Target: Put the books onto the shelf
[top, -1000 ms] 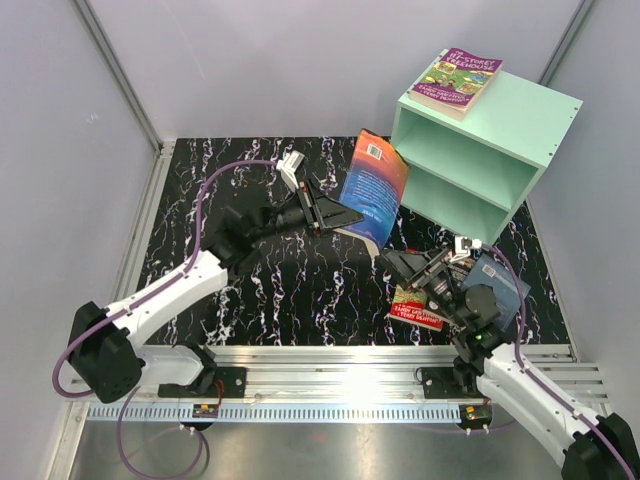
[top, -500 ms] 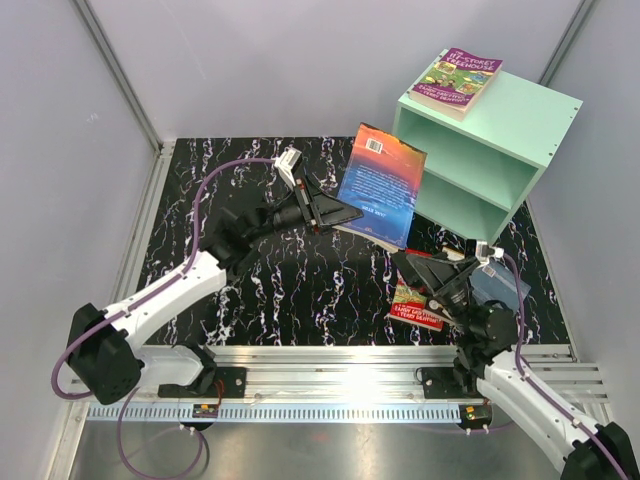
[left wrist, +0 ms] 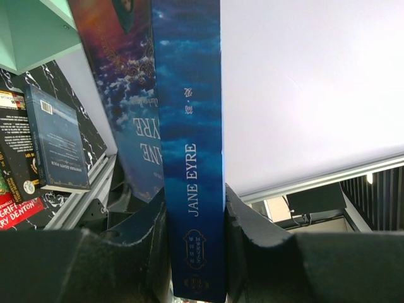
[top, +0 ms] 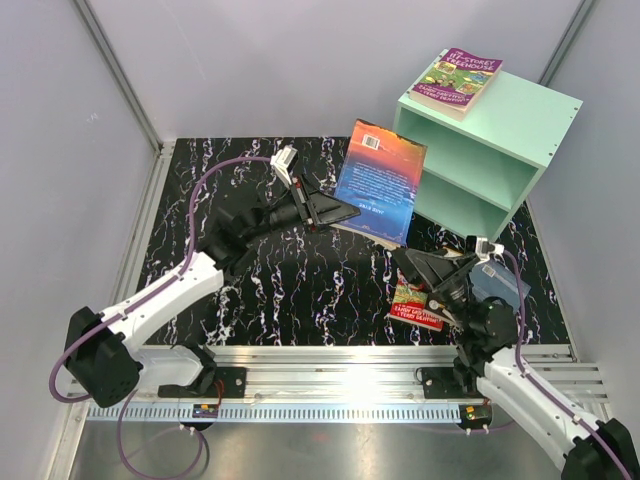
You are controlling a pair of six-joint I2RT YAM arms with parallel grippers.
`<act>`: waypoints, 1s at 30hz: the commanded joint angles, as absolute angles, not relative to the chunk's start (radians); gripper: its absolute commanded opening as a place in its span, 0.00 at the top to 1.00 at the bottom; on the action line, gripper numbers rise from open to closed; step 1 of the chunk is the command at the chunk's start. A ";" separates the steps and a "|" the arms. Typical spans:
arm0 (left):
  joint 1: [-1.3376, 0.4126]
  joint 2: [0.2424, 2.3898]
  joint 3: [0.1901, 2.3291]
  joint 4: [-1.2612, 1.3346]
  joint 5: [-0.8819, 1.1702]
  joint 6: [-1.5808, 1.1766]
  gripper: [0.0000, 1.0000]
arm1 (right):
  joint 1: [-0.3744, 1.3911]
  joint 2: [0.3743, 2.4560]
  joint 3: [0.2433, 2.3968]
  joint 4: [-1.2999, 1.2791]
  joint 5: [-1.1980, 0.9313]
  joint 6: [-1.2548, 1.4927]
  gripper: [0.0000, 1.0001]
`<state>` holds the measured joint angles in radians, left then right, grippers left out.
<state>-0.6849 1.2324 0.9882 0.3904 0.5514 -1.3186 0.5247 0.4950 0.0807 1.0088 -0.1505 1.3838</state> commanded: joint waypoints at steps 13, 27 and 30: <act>-0.680 1.141 0.985 0.600 0.581 -1.301 1.00 | 0.512 0.643 0.252 1.097 -0.163 1.315 0.00; -0.693 1.131 1.020 0.378 0.594 -1.140 1.00 | 0.471 0.659 0.377 0.891 -0.213 1.259 0.00; -0.706 1.123 1.048 0.272 0.569 -1.071 1.00 | 0.471 0.701 0.439 0.825 -0.245 1.233 0.13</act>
<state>-0.6853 1.1786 0.9607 0.2573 0.5503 -1.1896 0.4786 0.6758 0.3378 0.8322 -0.2050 1.2804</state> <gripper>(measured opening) 0.318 0.911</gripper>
